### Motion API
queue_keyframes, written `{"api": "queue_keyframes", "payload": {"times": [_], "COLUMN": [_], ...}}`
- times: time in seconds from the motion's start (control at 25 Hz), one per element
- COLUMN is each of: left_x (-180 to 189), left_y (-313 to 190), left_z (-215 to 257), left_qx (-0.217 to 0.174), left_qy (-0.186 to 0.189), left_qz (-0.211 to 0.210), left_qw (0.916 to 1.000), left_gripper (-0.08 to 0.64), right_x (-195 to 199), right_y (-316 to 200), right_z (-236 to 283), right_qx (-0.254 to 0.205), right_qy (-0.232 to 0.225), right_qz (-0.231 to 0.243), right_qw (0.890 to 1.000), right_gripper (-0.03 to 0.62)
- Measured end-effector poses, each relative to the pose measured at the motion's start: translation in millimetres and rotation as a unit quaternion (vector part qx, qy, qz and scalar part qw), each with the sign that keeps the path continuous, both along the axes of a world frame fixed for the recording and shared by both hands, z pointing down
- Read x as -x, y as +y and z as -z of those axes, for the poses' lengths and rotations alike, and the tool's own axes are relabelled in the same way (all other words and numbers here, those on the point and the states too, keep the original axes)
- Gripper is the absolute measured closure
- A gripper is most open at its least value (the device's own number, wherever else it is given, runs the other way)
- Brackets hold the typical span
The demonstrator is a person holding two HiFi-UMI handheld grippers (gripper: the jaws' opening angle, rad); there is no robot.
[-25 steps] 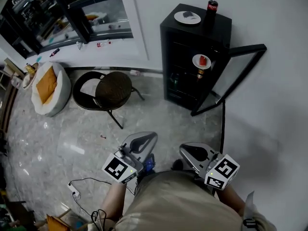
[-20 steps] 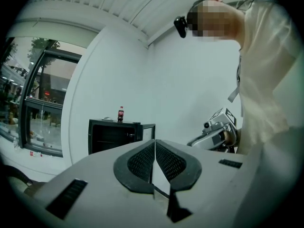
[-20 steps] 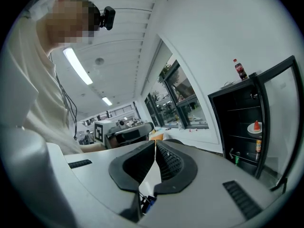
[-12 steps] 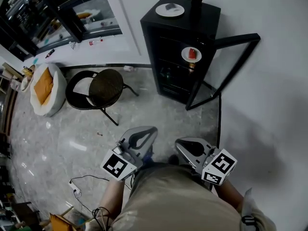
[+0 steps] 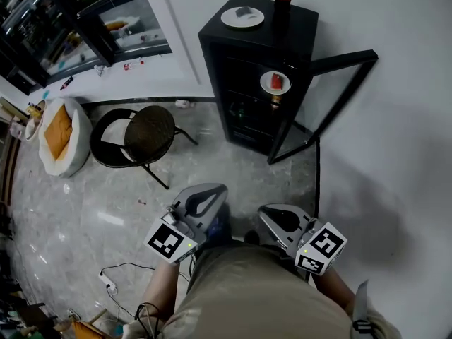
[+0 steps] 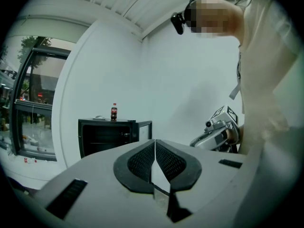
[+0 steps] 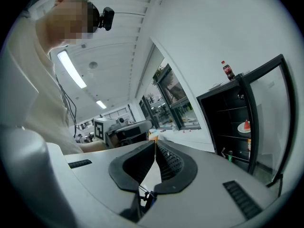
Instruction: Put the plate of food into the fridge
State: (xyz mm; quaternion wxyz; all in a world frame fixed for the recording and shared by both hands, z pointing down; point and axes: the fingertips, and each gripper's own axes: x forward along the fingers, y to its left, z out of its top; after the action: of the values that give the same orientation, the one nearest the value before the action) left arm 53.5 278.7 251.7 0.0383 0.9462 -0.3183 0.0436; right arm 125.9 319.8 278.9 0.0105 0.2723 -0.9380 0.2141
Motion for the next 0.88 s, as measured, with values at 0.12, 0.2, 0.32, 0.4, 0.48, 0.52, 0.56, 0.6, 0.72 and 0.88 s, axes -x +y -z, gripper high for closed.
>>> {"api": "queue_keyframes", "payload": {"times": [0.12,0.2,0.32,0.4,0.48,0.52,0.56,0.6,0.72,0.88], "left_x": [5,12,31,48,67,76,85,95,130,154], "left_y": [-14,-25,-40,-52,-68,-77,-85,-93,-117,-139], "left_z": [-4,-4,-4,-6,-6,-6,-7,-10,-23,-38], "left_qx": [0.002,0.002,0.005,0.011,0.009,0.004,0.001,0.001,0.005,0.005], "left_qy": [0.010,0.018,0.024,0.029,0.027,0.023,0.019,0.014,0.005,0.011], "left_qz": [-0.006,-0.007,0.000,0.007,0.014,0.017,0.021,0.026,0.042,0.032], "left_qw": [0.9999,0.9998,0.9997,0.9995,0.9995,0.9996,0.9996,0.9996,0.9991,0.9994], "left_gripper": [0.548,0.548,0.548,0.548,0.548,0.548,0.548,0.548,0.548,0.548], "right_x": [3,7,23,35,45,50,55,60,79,98], "right_y": [-7,-14,-27,-37,-51,-57,-63,-69,-83,-95], "right_z": [-3,-5,-5,-2,2,4,5,6,8,5], "right_qx": [0.004,0.013,0.012,0.005,-0.003,-0.005,-0.006,-0.006,-0.011,-0.008], "right_qy": [0.011,0.017,0.031,0.043,0.054,0.060,0.067,0.074,0.095,0.133], "right_qz": [-0.012,-0.018,-0.011,-0.007,-0.009,-0.010,-0.012,-0.013,-0.013,-0.015], "right_qw": [1.000,1.000,0.999,0.999,0.999,0.998,0.998,0.997,0.995,0.991], "right_gripper": [0.569,0.569,0.569,0.569,0.569,0.569,0.569,0.569,0.569,0.569]}}
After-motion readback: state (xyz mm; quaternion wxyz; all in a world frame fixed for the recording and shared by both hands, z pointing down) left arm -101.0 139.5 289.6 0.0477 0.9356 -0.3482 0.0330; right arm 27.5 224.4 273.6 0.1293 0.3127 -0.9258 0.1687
